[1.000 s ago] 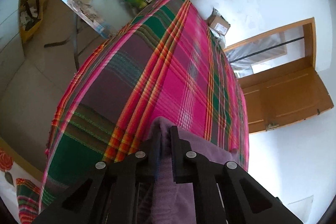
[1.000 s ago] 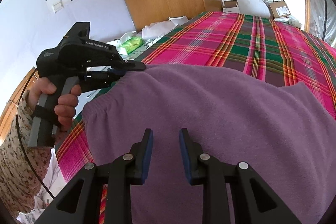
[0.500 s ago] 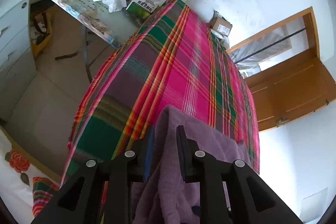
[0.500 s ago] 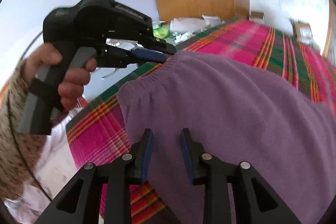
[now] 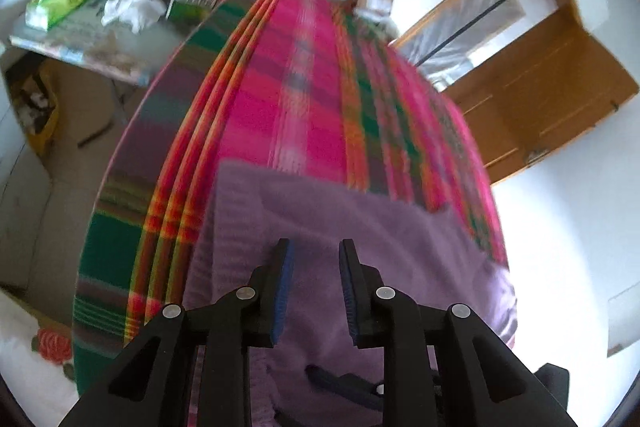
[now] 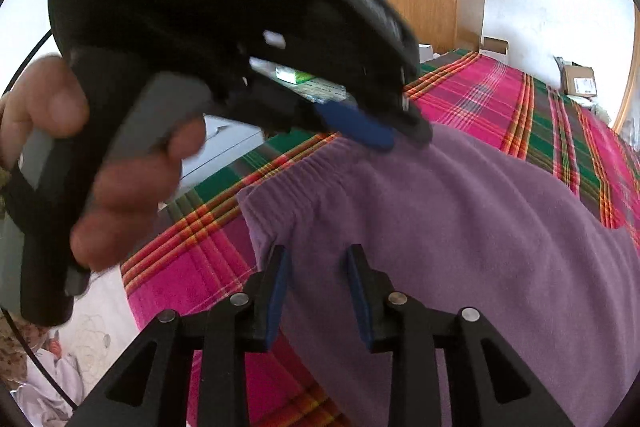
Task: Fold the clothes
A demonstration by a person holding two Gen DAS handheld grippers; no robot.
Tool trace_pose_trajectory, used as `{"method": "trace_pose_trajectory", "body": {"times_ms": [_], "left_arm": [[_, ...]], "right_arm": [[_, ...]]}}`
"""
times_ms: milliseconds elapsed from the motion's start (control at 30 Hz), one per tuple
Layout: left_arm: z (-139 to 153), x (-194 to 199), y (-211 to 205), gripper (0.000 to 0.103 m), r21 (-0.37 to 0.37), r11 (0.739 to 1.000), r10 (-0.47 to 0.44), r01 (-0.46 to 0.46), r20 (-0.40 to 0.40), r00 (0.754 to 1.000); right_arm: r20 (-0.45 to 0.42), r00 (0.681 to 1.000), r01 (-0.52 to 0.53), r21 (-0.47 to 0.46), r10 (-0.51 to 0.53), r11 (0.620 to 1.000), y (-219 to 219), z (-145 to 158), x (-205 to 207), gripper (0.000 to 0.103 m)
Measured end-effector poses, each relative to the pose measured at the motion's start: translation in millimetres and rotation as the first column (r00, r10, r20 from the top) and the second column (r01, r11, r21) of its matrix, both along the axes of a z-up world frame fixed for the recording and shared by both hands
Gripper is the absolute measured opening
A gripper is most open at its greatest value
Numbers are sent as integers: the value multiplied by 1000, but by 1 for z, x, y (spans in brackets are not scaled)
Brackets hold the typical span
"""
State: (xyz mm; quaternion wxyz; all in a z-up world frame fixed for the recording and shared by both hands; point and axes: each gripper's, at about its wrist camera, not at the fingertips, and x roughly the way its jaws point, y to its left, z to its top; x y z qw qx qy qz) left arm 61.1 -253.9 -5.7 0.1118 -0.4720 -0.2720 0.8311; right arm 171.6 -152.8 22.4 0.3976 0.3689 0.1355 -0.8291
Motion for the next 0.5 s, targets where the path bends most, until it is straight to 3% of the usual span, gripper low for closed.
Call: {"method": "trace_pose_trajectory", "body": {"times_ms": [67, 167, 267, 500], "left_arm": [[-4, -1, 1, 24, -17, 1000, -18, 18, 3, 1000], [-11, -4, -9, 24, 36, 999, 4, -4, 24, 1000], [-11, -3, -12, 17, 14, 1000, 15, -16, 11, 1000], [-15, -2, -17, 15, 62, 998, 21, -21, 8, 1000]], "right_arm": [[-7, 1000, 1, 3, -1, 1000, -3, -1, 1, 33], [-22, 1000, 6, 13, -5, 1000, -5, -1, 3, 33], [-37, 999, 10, 23, -9, 1000, -7, -2, 5, 33], [-62, 998, 25, 41, -22, 999, -12, -2, 9, 34]]}}
